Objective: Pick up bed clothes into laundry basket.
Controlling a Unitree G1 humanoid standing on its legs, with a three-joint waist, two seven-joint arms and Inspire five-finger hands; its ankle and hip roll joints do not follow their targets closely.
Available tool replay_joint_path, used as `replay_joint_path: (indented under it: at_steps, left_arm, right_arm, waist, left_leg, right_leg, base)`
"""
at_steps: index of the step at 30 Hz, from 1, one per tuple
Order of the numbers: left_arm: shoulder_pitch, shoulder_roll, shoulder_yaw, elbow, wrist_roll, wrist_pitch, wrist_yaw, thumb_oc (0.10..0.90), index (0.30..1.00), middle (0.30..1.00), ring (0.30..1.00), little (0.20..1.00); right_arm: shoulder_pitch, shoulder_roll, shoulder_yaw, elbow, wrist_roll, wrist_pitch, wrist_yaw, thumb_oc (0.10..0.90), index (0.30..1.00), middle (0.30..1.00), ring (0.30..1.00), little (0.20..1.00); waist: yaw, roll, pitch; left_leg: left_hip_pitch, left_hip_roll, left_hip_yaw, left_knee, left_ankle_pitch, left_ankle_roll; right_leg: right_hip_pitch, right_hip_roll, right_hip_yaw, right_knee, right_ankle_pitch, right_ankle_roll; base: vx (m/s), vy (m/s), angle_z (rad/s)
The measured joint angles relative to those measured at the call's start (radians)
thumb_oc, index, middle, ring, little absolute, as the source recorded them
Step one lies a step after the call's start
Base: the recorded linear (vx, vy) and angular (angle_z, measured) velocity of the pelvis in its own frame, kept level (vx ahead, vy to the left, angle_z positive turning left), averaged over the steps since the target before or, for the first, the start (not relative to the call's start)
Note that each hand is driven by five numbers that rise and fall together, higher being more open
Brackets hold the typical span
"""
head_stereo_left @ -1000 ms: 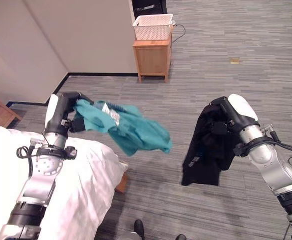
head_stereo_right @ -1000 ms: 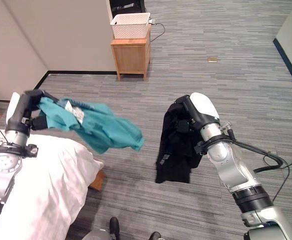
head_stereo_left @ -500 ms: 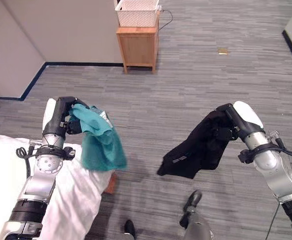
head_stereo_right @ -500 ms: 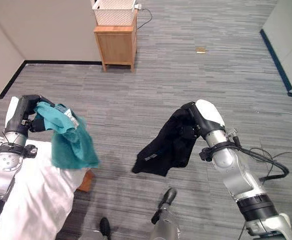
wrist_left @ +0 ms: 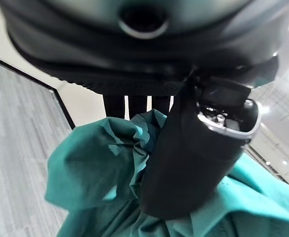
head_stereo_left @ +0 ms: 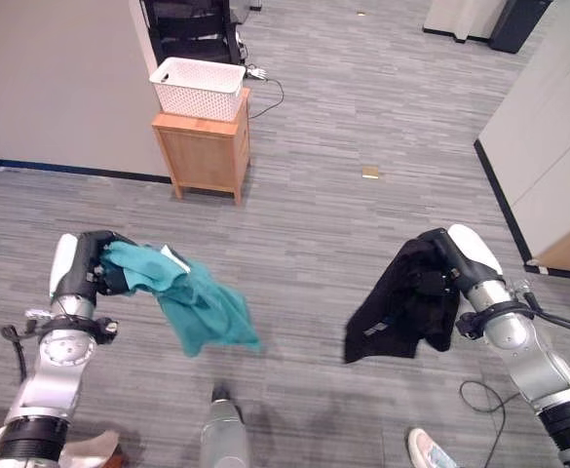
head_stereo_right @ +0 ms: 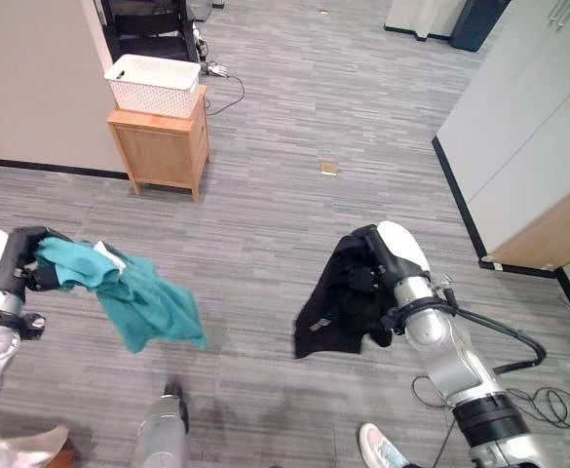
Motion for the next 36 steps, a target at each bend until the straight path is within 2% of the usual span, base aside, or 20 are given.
replay_joint_path:
  at_steps: [1, 2, 3, 4, 6, 7, 8, 10, 13, 16, 18, 19, 21, 23, 24, 25, 26, 28, 30, 36]
  left_arm:
    - [0.002, 0.005, -0.004, -0.003, 0.001, 0.001, -0.001, 0.400, 0.300, 0.300, 0.300, 0.300]
    - [-0.008, 0.036, -0.005, -0.003, 0.005, 0.003, -0.003, 0.400, 0.300, 0.300, 0.300, 0.300]
    - [-0.039, 0.078, -0.005, -0.005, 0.004, 0.008, -0.002, 0.400, 0.300, 0.300, 0.300, 0.300]
    - [-0.054, 0.085, -0.003, -0.009, 0.004, 0.008, -0.001, 0.400, 0.300, 0.300, 0.300, 0.300]
    - [-0.078, 0.102, -0.008, -0.010, 0.003, 0.011, -0.006, 0.400, 0.300, 0.300, 0.300, 0.300]
    - [-0.100, 0.116, -0.011, -0.002, 0.002, 0.027, -0.005, 0.400, 0.300, 0.300, 0.300, 0.300]
    - [-0.113, 0.126, -0.015, -0.006, 0.002, 0.031, -0.005, 0.400, 0.300, 0.300, 0.300, 0.300]
    - [-0.157, 0.156, 0.007, -0.014, -0.003, 0.027, 0.006, 0.400, 0.300, 0.300, 0.300, 0.300]
    - [-0.175, 0.157, 0.017, -0.055, -0.003, 0.014, 0.024, 0.400, 0.300, 0.300, 0.300, 0.300]
    - [-0.195, 0.161, 0.015, -0.049, -0.002, 0.010, 0.023, 0.400, 0.300, 0.300, 0.300, 0.300]
    - [-0.192, 0.168, 0.031, -0.049, -0.001, 0.012, 0.022, 0.400, 0.300, 0.300, 0.300, 0.300]
    - [-0.157, 0.155, 0.069, -0.058, 0.004, 0.010, 0.028, 0.400, 0.300, 0.300, 0.300, 0.300]
    - [-0.132, 0.155, 0.077, -0.079, 0.004, 0.010, 0.028, 0.400, 0.300, 0.300, 0.300, 0.300]
    - [-0.099, 0.149, 0.083, -0.092, 0.005, 0.009, 0.017, 0.400, 0.300, 0.300, 0.300, 0.300]
    - [-0.088, 0.130, 0.059, -0.114, 0.004, 0.007, 0.015, 0.400, 0.300, 0.300, 0.300, 0.300]
    - [-0.088, 0.130, 0.059, -0.114, 0.004, 0.007, 0.015, 0.400, 0.300, 0.300, 0.300, 0.300]
    - [-0.194, 0.108, -0.045, -0.003, -0.106, -0.022, 0.020, 0.400, 0.300, 0.300, 0.300, 0.300]
    - [-0.315, 0.110, -0.185, 0.086, -0.164, -0.009, 0.008, 0.400, 0.300, 0.300, 0.300, 0.300]
    - [-0.297, 0.086, -0.210, 0.032, -0.164, -0.077, -0.008, 0.400, 0.300, 0.300, 0.300, 0.300]
    - [-0.295, 0.026, -0.149, -0.016, -0.164, -0.094, -0.025, 0.400, 0.300, 0.300, 0.300, 0.300]
  right_arm:
    - [-0.001, -0.011, 0.011, -0.001, 0.002, -0.003, -0.001, 0.400, 0.300, 0.300, 0.300, 0.300]
    - [0.001, 0.018, 0.018, 0.003, 0.004, 0.001, -0.003, 0.400, 0.300, 0.300, 0.300, 0.300]
    - [-0.005, 0.026, 0.054, -0.002, 0.006, -0.013, 0.000, 0.400, 0.300, 0.300, 0.300, 0.300]
    - [-0.020, 0.029, 0.051, 0.000, 0.006, -0.026, -0.001, 0.400, 0.300, 0.300, 0.300, 0.300]
    - [-0.069, 0.037, 0.036, 0.002, 0.005, -0.030, -0.003, 0.400, 0.300, 0.300, 0.300, 0.300]
    - [-0.118, 0.040, 0.031, -0.010, 0.005, -0.024, -0.004, 0.400, 0.300, 0.300, 0.300, 0.300]
    - [-0.119, 0.037, 0.030, -0.022, 0.005, -0.024, -0.003, 0.400, 0.300, 0.300, 0.300, 0.300]
    - [-0.162, 0.028, 0.034, -0.038, 0.009, -0.028, -0.002, 0.400, 0.300, 0.300, 0.300, 0.300]
    - [-0.189, 0.006, 0.009, -0.045, 0.027, -0.044, -0.007, 0.400, 0.300, 0.300, 0.300, 0.300]
    - [-0.173, -0.005, -0.001, -0.044, 0.034, -0.046, -0.004, 0.400, 0.300, 0.300, 0.300, 0.300]
    - [-0.136, 0.004, -0.010, -0.047, 0.034, -0.047, -0.003, 0.400, 0.300, 0.300, 0.300, 0.300]
    - [-0.125, 0.011, -0.015, -0.048, 0.034, -0.051, -0.001, 0.400, 0.300, 0.300, 0.300, 0.300]
    - [-0.118, 0.010, -0.041, -0.045, 0.033, -0.050, -0.001, 0.400, 0.300, 0.300, 0.300, 0.300]
    - [-0.118, 0.013, -0.045, -0.042, 0.034, -0.045, 0.003, 0.400, 0.300, 0.300, 0.300, 0.300]
    - [-0.080, -0.023, -0.067, -0.038, 0.033, -0.041, 0.032, 0.400, 0.300, 0.300, 0.300, 0.300]
    - [-0.080, -0.023, -0.067, -0.038, 0.033, -0.041, 0.032, 0.400, 0.300, 0.300, 0.300, 0.300]
    - [-0.112, -0.041, -0.072, 0.039, 0.027, -0.074, 0.030, 0.400, 0.300, 0.300, 0.300, 0.300]
    - [-0.214, -0.053, -0.054, 0.164, 0.024, -0.053, 0.032, 0.400, 0.300, 0.300, 0.300, 0.300]
    - [-0.235, -0.073, -0.107, 0.200, 0.027, -0.034, -0.011, 0.400, 0.300, 0.300, 0.300, 0.300]
    - [-0.269, -0.151, -0.061, 0.195, 0.028, -0.034, -0.010, 0.400, 0.300, 0.300, 0.300, 0.300]
  waist:
    - [0.018, 0.025, -0.017]
    - [0.017, -0.022, -0.016]
    - [0.016, -0.113, -0.022]
    - [0.022, -0.138, -0.022]
    - [0.004, -0.133, -0.004]
    - [-0.004, -0.075, 0.074]
    - [-0.022, -0.066, 0.086]
    - [-0.017, -0.082, 0.093]
    - [-0.048, -0.087, 0.091]
    - [-0.060, -0.111, 0.078]
    - [-0.032, -0.163, 0.041]
    - [-0.038, -0.145, 0.018]
    - [-0.039, -0.122, 0.007]
    - [-0.038, -0.139, 0.016]
    - [-0.059, -0.082, -0.012]
    - [-0.059, -0.082, -0.012]
    - [-0.130, -0.060, 0.000]
    - [-0.165, -0.038, 0.012]
    - [-0.172, -0.029, 0.017]
    - [-0.225, -0.024, 0.017]
  left_leg:
    - [0.029, -0.008, -0.010, 0.003, -0.017, 0.044]
    - [0.035, -0.039, -0.009, 0.045, 0.071, 0.055]
    - [0.044, -0.099, 0.028, 0.062, 0.093, 0.093]
    - [0.053, -0.121, 0.025, 0.059, 0.086, 0.103]
    - [0.077, -0.146, 0.035, 0.052, 0.042, 0.138]
    - [0.171, -0.139, 0.004, 0.041, 0.030, 0.153]
    - [0.209, -0.150, -0.014, 0.009, 0.030, 0.153]
    - [0.327, -0.190, -0.030, -0.112, 0.015, 0.144]
    - [0.383, -0.215, -0.098, -0.176, 0.005, 0.140]
    - [0.442, -0.225, -0.168, -0.199, -0.037, 0.102]
    - [0.483, -0.239, -0.180, -0.201, -0.071, 0.060]
    - [0.496, -0.203, -0.177, -0.190, -0.087, 0.027]
    - [0.495, -0.174, -0.124, -0.184, -0.078, 0.011]
    - [0.365, -0.147, -0.111, 0.078, -0.141, -0.049]
    - [0.428, -0.114, -0.068, -0.205, 0.005, -0.023]
    - [0.430, -0.114, -0.068, -0.205, 0.005, -0.023]
    - [0.427, -0.125, -0.087, -0.194, 0.016, -0.007]
    - [0.432, -0.136, -0.090, -0.193, 0.043, 0.031]
    - [0.489, -0.165, -0.041, -0.199, 0.009, 0.035]
    - [0.496, -0.193, -0.009, -0.204, -0.022, 0.033]
  right_leg:
    - [0.047, 0.011, 0.037, -0.001, -0.030, 0.032]
    - [0.104, -0.021, 0.047, -0.011, -0.070, 0.073]
    - [0.088, -0.070, 0.047, 0.069, -0.113, 0.077]
    - [0.068, -0.069, 0.035, 0.104, -0.094, 0.064]
    - [0.004, -0.071, 0.022, 0.251, -0.046, 0.059]
    - [-0.104, -0.174, 0.036, 0.640, 0.026, 0.092]
    - [-0.131, -0.193, 0.047, 0.695, -0.001, 0.105]
    - [-0.242, -0.238, 0.027, 0.554, -0.066, 0.120]
    - [-0.327, -0.176, 0.064, 0.267, -0.022, 0.086]
    - [-0.367, -0.129, 0.106, 0.039, 0.164, 0.064]
    - [-0.321, -0.134, 0.105, -0.038, 0.295, 0.019]
    - [-0.277, -0.093, 0.102, -0.067, 0.315, -0.054]
    - [-0.269, -0.061, 0.105, -0.067, 0.314, -0.055]
    - [-0.239, -0.076, 0.109, -0.067, 0.319, -0.083]
    - [-0.167, -0.035, 0.103, -0.067, 0.161, -0.016]
    - [-0.163, -0.035, 0.103, -0.067, 0.161, -0.016]
    - [-0.178, -0.059, 0.109, 0.019, 0.138, -0.021]
    - [-0.214, -0.104, 0.133, 0.141, 0.117, 0.017]
    - [-0.252, -0.164, 0.116, 0.238, 0.091, 0.051]
    - [-0.261, -0.195, 0.031, 0.187, 0.101, 0.030]
  base:
    - [0.27, 0.093, -0.54]
    - [0.14, 0.059, 0.08]
    - [0.44, 0.247, 0.31]
    - [0.57, 0.340, 0.40]
    - [0.40, 0.246, 0.27]
    - [0.30, 0.067, 0.48]
    - [0.43, 0.045, 0.50]
    - [0.34, 0.023, 0.44]
    - [0.25, -0.044, 0.82]
    - [0.23, 0.000, 0.92]
    - [0.16, 0.082, 0.49]
    - [0.11, 0.074, 0.38]
    - [0.05, 0.045, 0.28]
    - [0.00, 0.007, 0.19]
    - [-0.11, 0.071, 0.16]
    - [-0.30, 0.253, 0.52]
    - [-0.31, 0.259, 0.76]
    - [-0.17, 0.166, 0.36]
    - [-0.16, 0.157, -0.87]
    - [0.06, 0.040, -0.39]
